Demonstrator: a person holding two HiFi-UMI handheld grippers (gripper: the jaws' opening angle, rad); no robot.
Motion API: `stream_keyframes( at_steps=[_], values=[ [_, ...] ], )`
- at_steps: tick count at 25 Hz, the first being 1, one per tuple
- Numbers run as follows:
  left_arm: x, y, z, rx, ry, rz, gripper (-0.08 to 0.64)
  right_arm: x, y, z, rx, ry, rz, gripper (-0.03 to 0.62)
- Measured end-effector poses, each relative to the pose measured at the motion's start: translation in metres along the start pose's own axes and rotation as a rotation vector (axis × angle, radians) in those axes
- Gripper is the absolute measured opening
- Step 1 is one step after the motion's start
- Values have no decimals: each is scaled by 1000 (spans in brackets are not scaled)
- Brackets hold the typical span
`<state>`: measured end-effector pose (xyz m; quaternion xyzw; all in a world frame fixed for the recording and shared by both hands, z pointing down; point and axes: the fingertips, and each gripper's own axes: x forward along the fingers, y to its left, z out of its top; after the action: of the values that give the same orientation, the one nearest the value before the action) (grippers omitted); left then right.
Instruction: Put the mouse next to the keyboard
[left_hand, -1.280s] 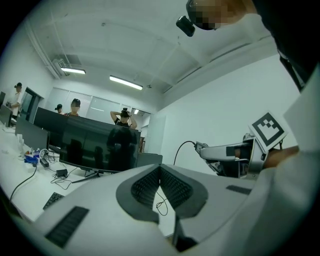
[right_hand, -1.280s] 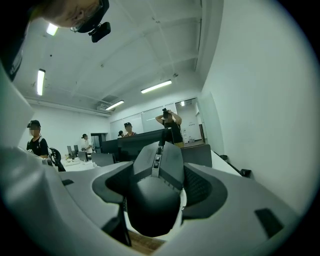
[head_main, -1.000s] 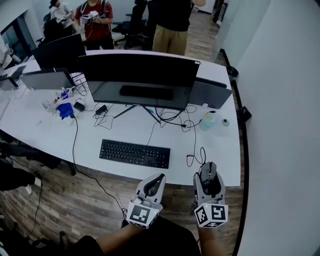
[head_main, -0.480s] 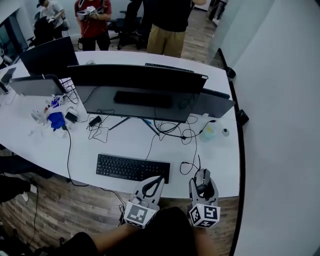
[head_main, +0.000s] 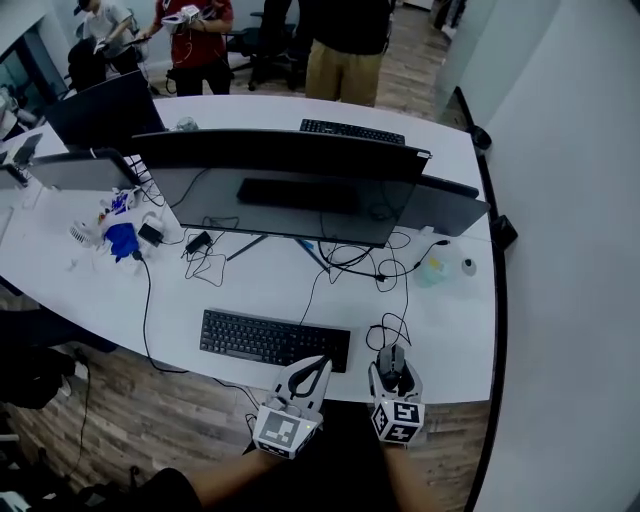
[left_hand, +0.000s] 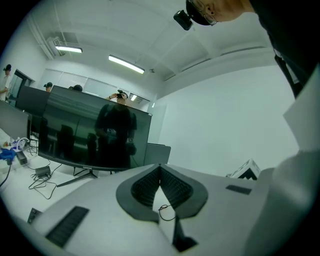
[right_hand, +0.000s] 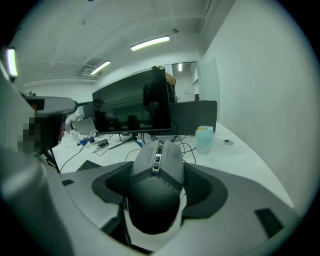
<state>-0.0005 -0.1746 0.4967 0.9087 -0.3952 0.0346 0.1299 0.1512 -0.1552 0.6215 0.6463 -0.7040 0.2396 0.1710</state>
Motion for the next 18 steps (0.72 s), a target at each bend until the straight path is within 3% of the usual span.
stream_keyframes(
  at_steps=[18],
  values=[
    [33,-7,-55,-4,104,43,9,85,-9,-118,85,306,4,316]
  ],
)
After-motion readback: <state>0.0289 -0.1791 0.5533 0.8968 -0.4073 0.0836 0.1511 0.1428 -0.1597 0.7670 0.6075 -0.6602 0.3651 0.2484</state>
